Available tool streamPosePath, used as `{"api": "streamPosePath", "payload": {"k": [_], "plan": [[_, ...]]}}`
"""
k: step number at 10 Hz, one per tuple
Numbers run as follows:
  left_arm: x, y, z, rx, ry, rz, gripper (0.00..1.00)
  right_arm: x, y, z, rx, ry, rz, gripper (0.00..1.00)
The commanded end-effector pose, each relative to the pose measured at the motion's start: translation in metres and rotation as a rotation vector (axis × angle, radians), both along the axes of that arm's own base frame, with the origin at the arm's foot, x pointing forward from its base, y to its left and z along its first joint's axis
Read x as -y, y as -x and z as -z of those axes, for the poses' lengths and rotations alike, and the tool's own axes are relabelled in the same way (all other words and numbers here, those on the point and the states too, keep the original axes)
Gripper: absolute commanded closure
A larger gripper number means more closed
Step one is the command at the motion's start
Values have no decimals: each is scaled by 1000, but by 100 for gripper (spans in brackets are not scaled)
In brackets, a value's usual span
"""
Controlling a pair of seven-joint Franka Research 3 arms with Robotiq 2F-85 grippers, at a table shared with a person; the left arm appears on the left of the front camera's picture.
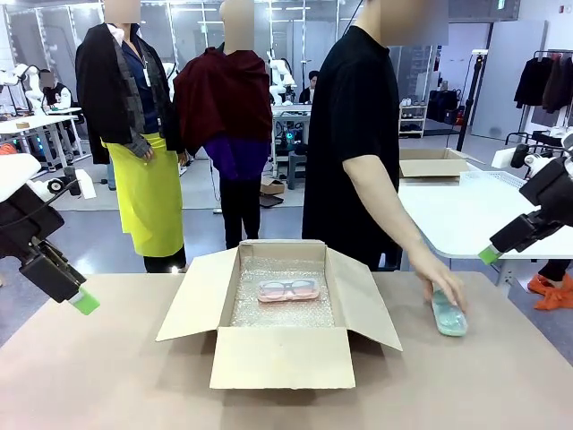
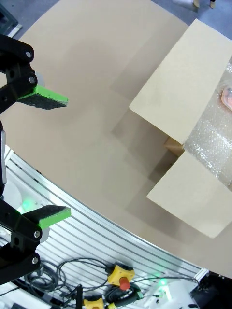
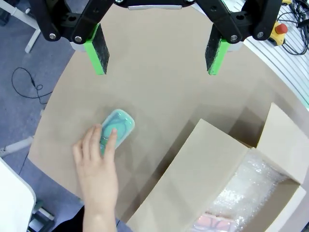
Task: Pack the glasses set securely to prepare it for shipping.
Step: Put the Glasses case from the right side of the table into the Package Box.
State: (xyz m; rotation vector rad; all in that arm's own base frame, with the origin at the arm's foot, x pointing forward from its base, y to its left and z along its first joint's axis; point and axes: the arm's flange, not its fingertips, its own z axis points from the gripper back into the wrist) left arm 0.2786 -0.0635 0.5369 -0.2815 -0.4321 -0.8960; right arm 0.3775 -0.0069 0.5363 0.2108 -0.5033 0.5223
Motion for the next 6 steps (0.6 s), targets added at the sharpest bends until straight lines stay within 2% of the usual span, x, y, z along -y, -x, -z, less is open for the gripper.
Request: {"api": "streamPosePath", "payload": {"k": [1, 6], "plan": [[0, 0, -1, 3, 16, 10, 0, 1, 0, 0, 13, 11, -6, 0], [0, 0, -1, 3, 16, 10, 0, 1, 0, 0, 13, 11, -6, 0]]}}
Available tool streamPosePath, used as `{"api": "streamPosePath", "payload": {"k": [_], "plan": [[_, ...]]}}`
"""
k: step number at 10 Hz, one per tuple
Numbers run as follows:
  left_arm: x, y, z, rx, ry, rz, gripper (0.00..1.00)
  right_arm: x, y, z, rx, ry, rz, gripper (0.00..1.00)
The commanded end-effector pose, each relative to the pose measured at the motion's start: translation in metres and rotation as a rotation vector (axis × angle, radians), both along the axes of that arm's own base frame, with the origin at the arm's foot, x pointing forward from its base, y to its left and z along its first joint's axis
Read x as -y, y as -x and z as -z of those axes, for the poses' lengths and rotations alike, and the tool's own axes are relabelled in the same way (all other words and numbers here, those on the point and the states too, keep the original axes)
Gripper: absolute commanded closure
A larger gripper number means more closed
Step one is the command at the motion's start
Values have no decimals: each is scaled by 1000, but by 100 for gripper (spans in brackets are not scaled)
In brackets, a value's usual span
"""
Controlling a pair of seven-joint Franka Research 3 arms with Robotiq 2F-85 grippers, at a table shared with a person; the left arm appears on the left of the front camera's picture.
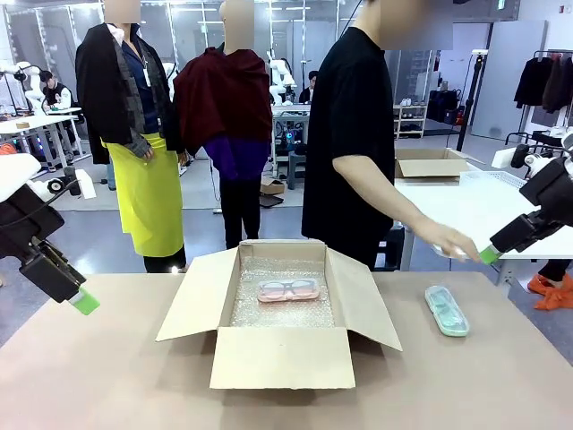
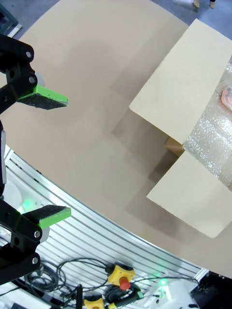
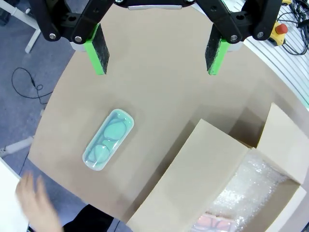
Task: Pack the glasses set securely to prepare it for shipping.
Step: Put the Glasses case from the right side of the table into the Package Box.
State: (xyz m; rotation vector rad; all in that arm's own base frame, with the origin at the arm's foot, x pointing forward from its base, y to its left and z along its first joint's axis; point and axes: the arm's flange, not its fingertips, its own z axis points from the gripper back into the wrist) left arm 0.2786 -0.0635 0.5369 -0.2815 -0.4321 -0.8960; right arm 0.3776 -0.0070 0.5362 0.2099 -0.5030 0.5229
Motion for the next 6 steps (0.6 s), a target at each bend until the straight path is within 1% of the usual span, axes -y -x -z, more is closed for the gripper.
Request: {"api": "streamPosePath", "payload": {"k": [1, 4, 5, 6], "plan": [[0, 0, -1, 3, 16, 10, 0, 1, 0, -1, 13, 9, -6, 0], [0, 0, -1, 3, 16, 10, 0, 1, 0, -1, 13, 9, -6, 0], [0, 0, -1, 3, 16, 10, 0, 0, 0, 0, 0, 1, 0, 0], [0, 0, -1, 3, 16, 10, 0, -5, -6, -2, -28, 45, 35, 0]]}}
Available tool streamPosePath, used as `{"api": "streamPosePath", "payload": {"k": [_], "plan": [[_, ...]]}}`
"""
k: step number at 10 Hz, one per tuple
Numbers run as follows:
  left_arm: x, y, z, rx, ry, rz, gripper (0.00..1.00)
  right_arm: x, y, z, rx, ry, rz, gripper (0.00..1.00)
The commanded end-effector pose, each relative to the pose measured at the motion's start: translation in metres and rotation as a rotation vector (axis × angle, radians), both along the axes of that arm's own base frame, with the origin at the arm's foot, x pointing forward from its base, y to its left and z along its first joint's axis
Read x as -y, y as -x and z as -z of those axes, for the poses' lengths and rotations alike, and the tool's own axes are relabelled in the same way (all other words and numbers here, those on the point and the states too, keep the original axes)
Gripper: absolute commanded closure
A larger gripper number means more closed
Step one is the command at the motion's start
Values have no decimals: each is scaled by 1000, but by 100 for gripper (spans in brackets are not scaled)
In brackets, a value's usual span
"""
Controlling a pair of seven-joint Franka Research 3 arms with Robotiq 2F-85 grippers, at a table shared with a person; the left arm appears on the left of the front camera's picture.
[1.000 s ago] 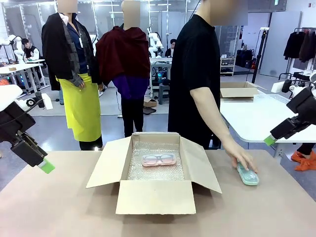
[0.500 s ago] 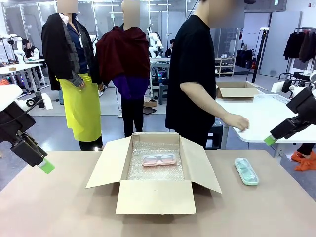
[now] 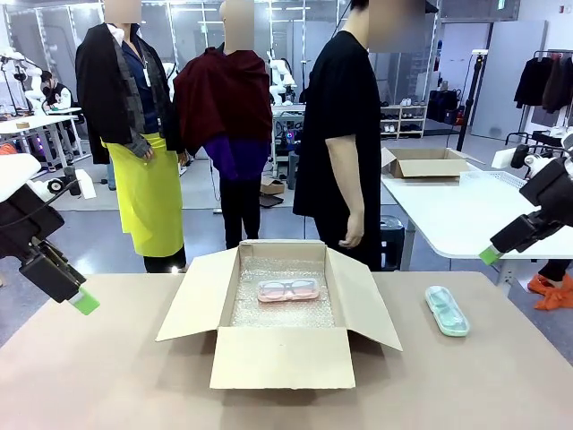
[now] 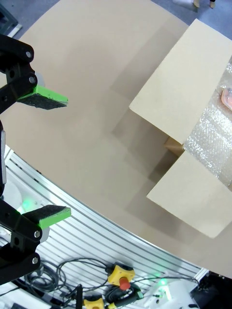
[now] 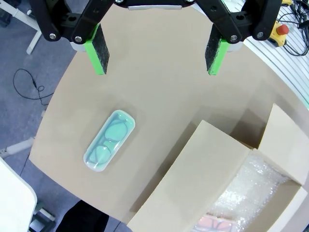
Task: Pack the glasses set securely to prepare it for shipping.
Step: Put the Glasses case from the right side of the table into the Package Box.
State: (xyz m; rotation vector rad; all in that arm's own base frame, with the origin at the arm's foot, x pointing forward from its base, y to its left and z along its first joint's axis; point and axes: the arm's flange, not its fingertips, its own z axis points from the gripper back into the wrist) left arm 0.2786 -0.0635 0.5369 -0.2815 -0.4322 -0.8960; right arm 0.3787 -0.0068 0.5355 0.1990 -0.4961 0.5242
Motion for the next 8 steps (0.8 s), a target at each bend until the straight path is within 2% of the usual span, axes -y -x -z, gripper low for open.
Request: {"api": "streamPosePath", "payload": {"k": [1, 2, 5, 8], "plan": [[0, 0, -1, 3, 16, 10, 0, -11, -10, -5, -60, 48, 65, 0], [0, 0, -1, 3, 16, 10, 0, -17, -12, -8, -107, 71, 92, 0], [0, 0, -1, 3, 16, 10, 0, -27, -23, -10, -165, 111, 183, 0], [0, 0, -1, 3, 16, 10, 0, -31, -31, -9, -168, 112, 224, 0]]}}
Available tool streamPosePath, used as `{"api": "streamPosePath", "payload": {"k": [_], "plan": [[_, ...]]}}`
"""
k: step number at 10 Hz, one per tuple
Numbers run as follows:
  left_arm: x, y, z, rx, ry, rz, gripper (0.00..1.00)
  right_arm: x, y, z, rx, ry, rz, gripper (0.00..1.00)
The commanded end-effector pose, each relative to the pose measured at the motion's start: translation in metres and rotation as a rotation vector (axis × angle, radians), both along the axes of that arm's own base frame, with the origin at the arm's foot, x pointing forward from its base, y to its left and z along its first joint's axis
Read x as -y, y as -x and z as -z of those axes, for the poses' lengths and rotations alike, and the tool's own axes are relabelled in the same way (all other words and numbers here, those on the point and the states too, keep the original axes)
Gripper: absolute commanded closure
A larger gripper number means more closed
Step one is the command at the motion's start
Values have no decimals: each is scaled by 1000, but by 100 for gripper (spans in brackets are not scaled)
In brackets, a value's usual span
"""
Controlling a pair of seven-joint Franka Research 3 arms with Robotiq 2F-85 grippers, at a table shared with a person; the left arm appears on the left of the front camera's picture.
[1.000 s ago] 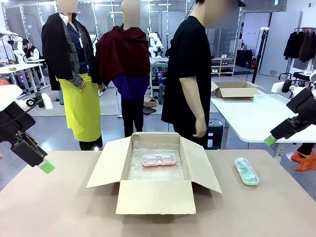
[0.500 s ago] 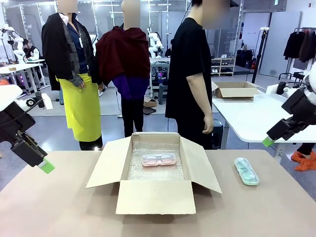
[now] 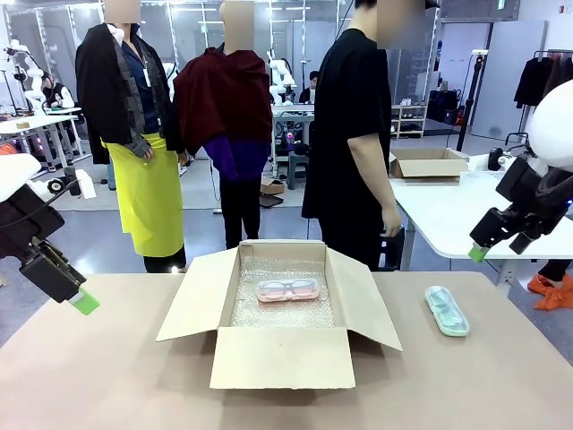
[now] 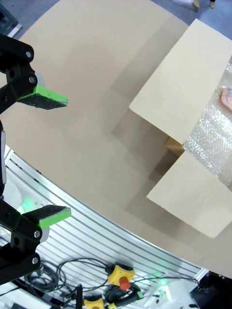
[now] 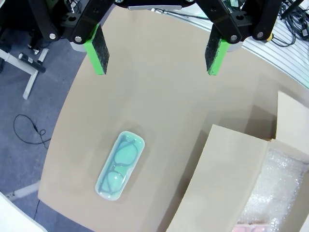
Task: Pack the glasses set securely to prepare it for shipping.
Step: Put the Glasses case from the right side of the table into the Package Box.
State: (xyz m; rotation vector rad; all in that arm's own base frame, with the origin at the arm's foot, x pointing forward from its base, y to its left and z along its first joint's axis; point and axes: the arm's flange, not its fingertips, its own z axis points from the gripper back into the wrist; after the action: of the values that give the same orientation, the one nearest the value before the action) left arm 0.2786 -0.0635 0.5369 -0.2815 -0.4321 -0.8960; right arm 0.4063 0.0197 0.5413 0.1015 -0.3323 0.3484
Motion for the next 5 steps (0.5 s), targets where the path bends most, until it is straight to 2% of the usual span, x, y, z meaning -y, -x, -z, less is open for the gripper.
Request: {"api": "streamPosePath", "payload": {"k": [1, 4, 5], "plan": [[0, 0, -1, 3, 16, 10, 0, -6, -12, -1, -12, 16, 62, 0], [0, 0, -1, 3, 16, 10, 0, -9, -81, 31, -67, 30, 157, 0], [0, 0, -1, 3, 16, 10, 0, -11, -94, 46, -80, 60, 182, 0]]}}
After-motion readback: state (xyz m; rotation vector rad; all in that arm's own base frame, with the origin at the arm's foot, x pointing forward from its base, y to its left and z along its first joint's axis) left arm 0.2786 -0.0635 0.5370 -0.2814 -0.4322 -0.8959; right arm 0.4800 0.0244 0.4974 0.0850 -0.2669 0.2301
